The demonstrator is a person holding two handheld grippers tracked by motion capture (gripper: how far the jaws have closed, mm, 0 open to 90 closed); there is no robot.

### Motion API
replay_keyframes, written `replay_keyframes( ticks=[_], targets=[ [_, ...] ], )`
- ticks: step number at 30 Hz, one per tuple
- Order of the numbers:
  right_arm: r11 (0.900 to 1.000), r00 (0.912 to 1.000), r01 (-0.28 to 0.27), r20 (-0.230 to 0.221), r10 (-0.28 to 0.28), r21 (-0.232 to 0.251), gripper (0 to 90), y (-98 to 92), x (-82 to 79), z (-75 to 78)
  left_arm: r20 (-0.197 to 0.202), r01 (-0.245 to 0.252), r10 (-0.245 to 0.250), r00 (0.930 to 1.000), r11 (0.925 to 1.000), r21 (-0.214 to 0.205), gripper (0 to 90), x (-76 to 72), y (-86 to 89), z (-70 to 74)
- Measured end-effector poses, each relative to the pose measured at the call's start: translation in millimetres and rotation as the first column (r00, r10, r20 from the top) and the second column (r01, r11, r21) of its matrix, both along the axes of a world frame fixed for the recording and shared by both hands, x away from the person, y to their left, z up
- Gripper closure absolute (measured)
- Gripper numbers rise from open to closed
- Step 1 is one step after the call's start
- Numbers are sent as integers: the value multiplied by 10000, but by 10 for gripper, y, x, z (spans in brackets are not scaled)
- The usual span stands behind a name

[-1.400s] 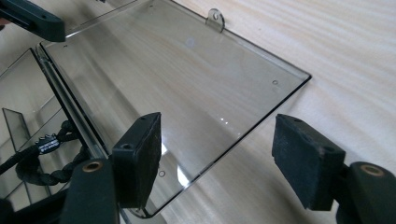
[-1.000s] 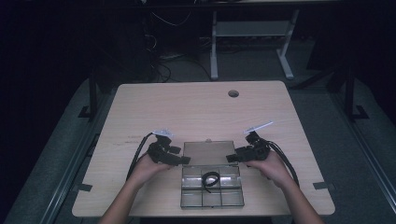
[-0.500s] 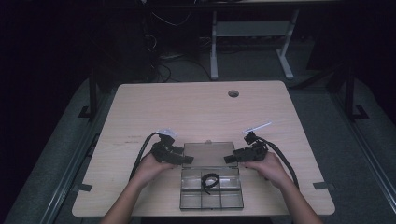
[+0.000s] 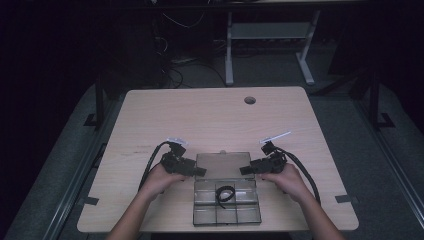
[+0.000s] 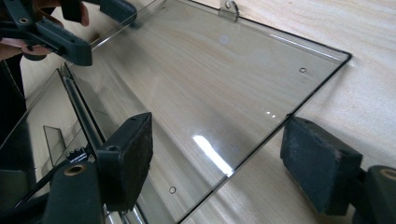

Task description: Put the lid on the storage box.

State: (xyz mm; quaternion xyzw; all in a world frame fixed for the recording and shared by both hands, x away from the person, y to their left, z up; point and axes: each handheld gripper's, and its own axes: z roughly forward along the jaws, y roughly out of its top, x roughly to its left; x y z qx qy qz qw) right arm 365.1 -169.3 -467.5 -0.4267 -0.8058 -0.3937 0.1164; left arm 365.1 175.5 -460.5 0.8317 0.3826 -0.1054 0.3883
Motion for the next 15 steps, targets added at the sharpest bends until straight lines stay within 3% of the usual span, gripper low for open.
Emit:
replay_keyframes(
  ticks=[3, 8, 13, 15],
  targets=[
    [10000, 10000, -4, 1, 4, 6, 255, 3, 1, -1, -316, -16, 10, 9995, 9998, -188, 236, 12, 8, -20],
    [9997, 10000, 10, -53, -9, 255, 280, 22, -1, -11, -251, 6, -20, 9997, 9986, -533, 240, 22, -43, -44],
    [9998, 9993, -5, 361, -2, 193, 317, 35, -35, 48, 599, 13, 13, 9982, 9991, -419, 288, 19, -52, 21],
    [10000, 9982, -14, 595, 9, 94, 321, 42, -49, 70, 667, 16, 13, 9978, 9991, -422, 300, 19, -55, 31]
  ],
)
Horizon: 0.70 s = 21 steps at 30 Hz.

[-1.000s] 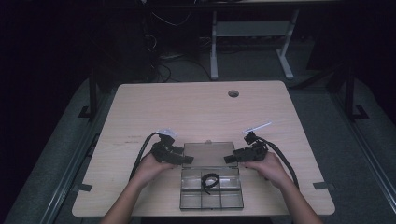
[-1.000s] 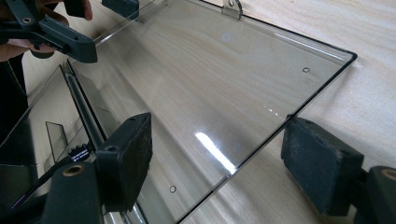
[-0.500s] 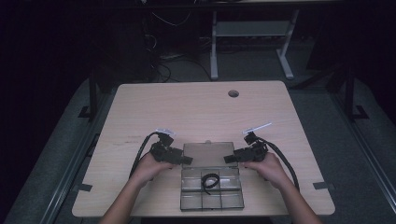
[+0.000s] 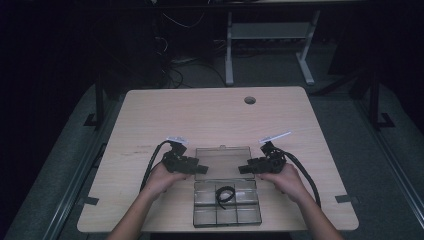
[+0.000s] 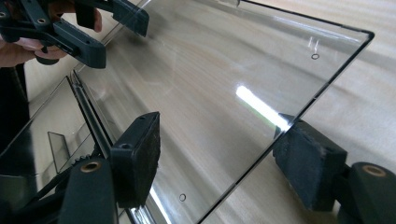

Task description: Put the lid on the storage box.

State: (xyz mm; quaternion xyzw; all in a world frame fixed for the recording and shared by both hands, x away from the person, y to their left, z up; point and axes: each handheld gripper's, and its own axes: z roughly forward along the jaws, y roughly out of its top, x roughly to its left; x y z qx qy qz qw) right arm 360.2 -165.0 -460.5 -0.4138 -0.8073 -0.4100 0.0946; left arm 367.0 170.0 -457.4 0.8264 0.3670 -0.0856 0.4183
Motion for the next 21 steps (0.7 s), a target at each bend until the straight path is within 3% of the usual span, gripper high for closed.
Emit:
replay_keyframes(
  ticks=[13, 21],
  targets=[
    [10000, 9954, 40, 962, -32, -82, 412, 1, -70, 102, 740, 2, 14, 9973, 9998, -211, 398, -30, -21, 103],
    [9995, 9885, 221, 1490, -252, 223, 501, -54, -116, 157, 1222, -59, 106, 9924, 9992, -388, 473, -55, -6, 175]
  ],
)
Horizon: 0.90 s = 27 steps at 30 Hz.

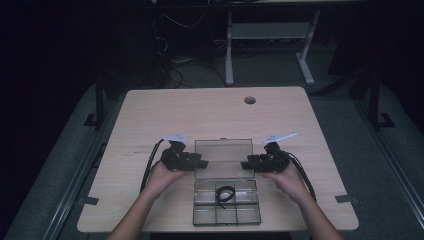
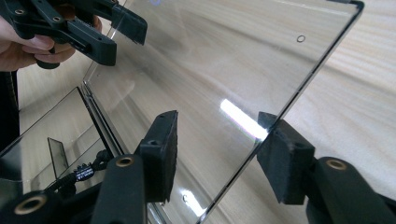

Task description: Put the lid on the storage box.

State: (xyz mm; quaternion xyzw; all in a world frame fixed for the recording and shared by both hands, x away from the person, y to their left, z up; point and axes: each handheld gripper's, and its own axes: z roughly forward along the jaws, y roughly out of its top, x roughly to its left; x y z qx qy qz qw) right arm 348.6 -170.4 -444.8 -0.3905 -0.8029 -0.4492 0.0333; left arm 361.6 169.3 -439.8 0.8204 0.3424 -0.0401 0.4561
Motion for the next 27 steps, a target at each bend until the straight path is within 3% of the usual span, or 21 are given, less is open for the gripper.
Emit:
replay_keyframes(
  ticks=[12, 27],
  targets=[
    [9998, 9986, -32, 524, 22, 196, 584, -46, -47, 70, 503, 22, -14, 9987, 9999, -150, 550, -43, 22, 95],
    [9989, 9867, -235, 1619, 167, 406, 697, -120, -148, 167, 1189, 218, -154, 9928, 9984, -526, 669, -118, 61, 233]
  ],
)
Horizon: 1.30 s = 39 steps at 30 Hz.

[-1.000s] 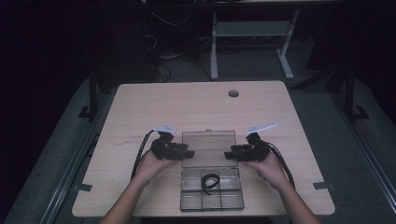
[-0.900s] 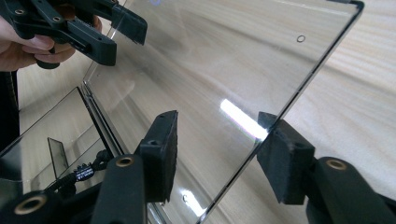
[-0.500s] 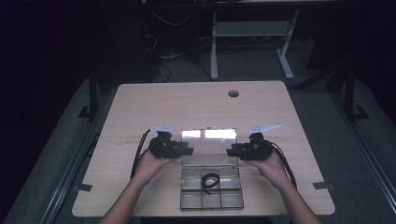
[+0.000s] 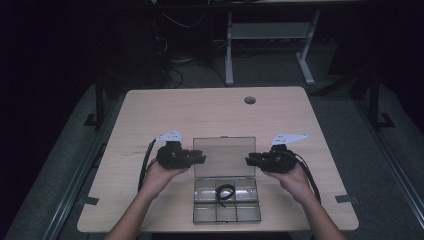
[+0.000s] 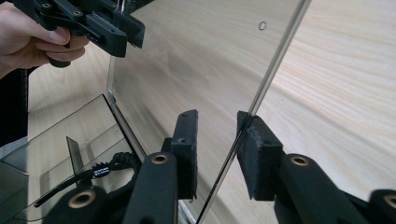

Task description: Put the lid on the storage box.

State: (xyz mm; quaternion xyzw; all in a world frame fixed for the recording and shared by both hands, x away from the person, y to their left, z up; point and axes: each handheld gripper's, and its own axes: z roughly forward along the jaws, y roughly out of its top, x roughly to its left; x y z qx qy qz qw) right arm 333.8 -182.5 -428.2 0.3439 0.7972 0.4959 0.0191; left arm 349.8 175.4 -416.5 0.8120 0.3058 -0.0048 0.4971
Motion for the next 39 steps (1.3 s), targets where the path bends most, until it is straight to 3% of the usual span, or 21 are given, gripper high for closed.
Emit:
replay_keyframes(
  ticks=[17, 26, 39],
  targets=[
    [9999, 9955, -130, 941, 138, -87, 744, -29, -80, 53, 820, -42, 70, 9966, 9994, -339, 709, -46, 44, 184],
    [9996, 9930, -186, 1164, 212, -231, 745, -27, -108, 66, 1210, -190, 268, 9923, 9977, -654, 720, -60, 119, 351],
    [9991, 9916, -214, 1269, 258, -359, 729, -39, -140, 100, 1410, -242, 355, 9894, 9964, -814, 835, -87, 218, 418]
  ],
)
